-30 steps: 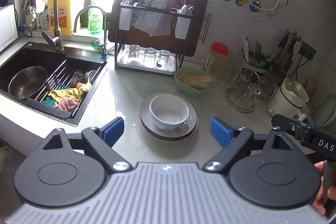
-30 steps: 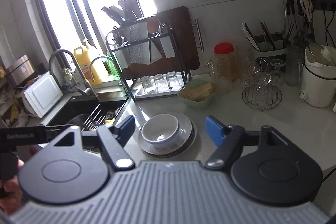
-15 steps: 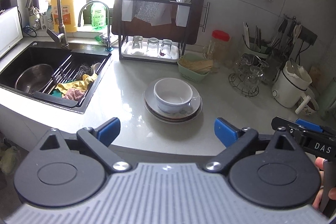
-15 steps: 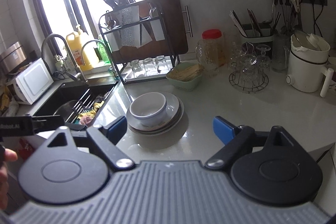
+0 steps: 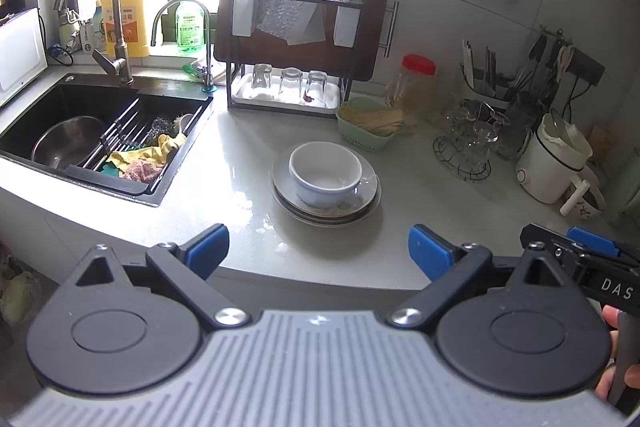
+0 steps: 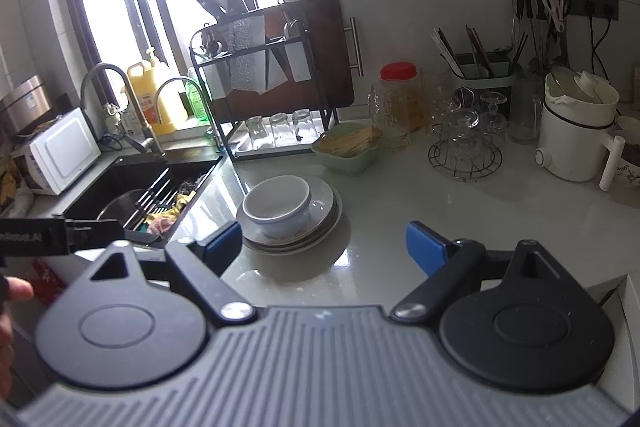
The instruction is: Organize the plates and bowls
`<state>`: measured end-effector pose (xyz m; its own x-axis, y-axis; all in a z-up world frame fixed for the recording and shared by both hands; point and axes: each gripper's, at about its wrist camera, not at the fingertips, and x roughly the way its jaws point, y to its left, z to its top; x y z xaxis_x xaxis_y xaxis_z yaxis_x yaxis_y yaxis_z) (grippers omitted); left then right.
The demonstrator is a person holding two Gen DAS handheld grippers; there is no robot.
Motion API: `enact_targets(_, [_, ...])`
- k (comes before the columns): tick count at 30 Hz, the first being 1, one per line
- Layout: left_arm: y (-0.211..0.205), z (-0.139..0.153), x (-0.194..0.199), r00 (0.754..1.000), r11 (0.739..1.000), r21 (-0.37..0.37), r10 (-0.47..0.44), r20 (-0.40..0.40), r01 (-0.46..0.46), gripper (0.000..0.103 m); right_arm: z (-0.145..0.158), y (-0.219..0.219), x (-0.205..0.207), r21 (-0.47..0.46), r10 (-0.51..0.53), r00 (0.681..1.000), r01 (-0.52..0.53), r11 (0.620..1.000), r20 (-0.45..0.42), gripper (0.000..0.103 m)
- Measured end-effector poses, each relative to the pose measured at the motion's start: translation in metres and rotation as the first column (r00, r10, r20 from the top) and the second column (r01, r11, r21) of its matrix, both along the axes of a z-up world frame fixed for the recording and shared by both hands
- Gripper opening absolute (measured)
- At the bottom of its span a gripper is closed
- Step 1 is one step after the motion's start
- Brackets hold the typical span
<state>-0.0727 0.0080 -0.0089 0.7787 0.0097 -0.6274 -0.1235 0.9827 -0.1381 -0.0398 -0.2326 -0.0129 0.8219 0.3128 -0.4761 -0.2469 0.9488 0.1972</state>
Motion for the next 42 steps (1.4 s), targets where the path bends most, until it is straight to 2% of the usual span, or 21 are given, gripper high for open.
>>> enact_targets(42, [-0.008,0.001,-0.005,1.000,1.000,0.000,-0.031,0.001,0.031,0.098,0.003,-0.006,-0.015,-0.011,-0.023,0.999,0.023,1.000,0.029,0.090])
